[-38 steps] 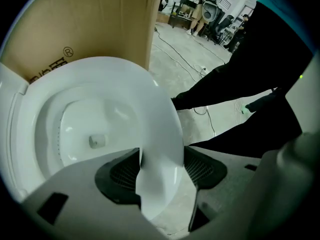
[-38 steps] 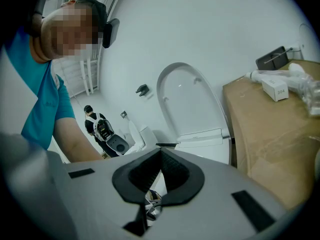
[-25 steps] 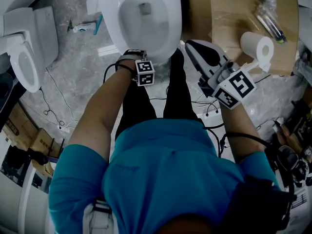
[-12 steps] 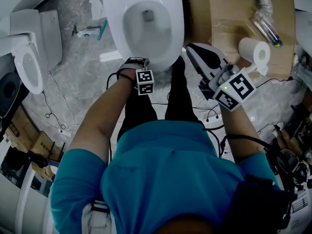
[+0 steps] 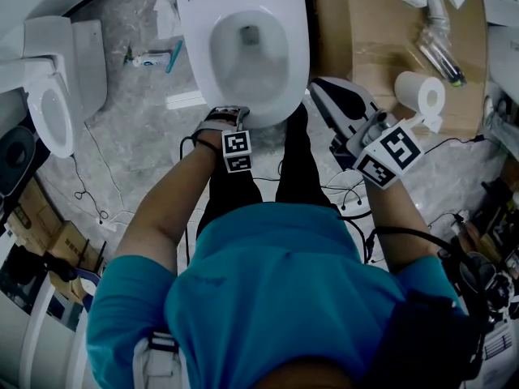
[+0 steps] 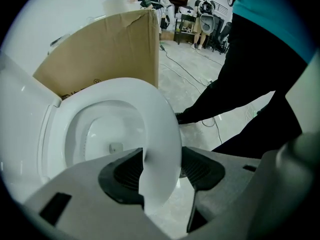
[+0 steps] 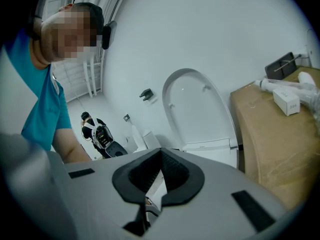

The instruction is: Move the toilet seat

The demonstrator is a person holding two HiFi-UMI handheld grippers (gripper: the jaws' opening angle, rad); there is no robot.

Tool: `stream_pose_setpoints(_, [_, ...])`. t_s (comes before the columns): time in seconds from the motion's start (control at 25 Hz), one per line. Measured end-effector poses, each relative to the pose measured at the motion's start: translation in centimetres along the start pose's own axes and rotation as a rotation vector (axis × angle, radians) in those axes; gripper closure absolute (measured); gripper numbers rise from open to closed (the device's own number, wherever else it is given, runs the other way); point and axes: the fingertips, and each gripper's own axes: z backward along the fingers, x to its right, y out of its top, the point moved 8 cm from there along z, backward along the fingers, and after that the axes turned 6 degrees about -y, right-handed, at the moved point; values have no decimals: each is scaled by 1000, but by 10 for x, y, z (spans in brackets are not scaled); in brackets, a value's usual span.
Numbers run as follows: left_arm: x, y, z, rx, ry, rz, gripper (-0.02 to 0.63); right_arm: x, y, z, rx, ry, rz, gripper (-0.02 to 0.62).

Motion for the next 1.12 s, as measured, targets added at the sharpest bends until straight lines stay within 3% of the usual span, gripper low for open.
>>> stream_pose_setpoints(1.12, [7,2,87,127,183,133,356,-26,26,-3,38,21,29,597])
